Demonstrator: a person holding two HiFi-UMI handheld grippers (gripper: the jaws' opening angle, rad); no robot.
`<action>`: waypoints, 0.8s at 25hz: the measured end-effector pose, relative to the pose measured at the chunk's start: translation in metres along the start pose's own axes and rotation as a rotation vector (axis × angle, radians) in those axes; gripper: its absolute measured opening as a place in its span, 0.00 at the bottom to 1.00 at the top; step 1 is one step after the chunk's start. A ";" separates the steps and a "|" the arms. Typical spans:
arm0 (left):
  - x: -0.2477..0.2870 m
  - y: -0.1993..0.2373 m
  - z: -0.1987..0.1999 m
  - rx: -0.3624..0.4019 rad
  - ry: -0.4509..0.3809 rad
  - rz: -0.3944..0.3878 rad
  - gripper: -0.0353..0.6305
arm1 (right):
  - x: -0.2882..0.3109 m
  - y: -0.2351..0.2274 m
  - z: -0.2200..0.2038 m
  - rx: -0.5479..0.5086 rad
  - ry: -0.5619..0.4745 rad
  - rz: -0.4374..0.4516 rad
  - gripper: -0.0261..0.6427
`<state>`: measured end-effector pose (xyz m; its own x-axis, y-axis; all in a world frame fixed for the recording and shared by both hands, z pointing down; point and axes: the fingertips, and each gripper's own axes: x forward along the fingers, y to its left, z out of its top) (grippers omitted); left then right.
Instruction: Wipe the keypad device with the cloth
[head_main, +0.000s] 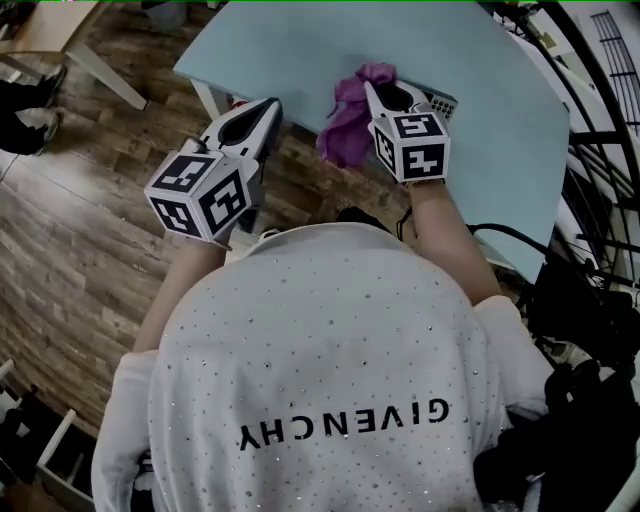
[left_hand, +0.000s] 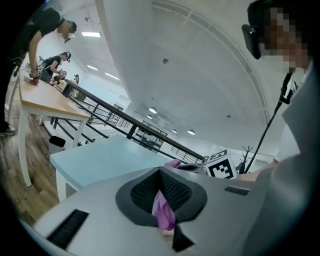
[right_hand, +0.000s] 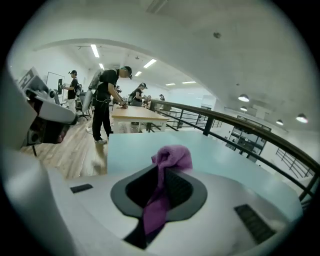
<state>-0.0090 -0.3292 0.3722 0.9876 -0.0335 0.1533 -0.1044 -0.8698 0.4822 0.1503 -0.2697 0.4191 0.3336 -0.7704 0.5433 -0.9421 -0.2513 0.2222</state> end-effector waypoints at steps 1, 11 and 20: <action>-0.003 0.004 0.001 -0.021 -0.010 0.011 0.06 | 0.004 -0.008 0.002 -0.001 0.011 -0.021 0.10; -0.022 0.012 0.001 -0.064 -0.048 0.051 0.06 | -0.002 0.003 -0.038 -0.029 0.089 -0.022 0.11; -0.013 0.002 -0.031 -0.103 0.032 0.014 0.06 | -0.012 0.032 -0.084 0.004 0.168 0.032 0.11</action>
<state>-0.0260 -0.3156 0.3982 0.9819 -0.0286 0.1875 -0.1317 -0.8140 0.5657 0.1190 -0.2192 0.4880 0.3041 -0.6695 0.6777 -0.9524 -0.2305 0.1997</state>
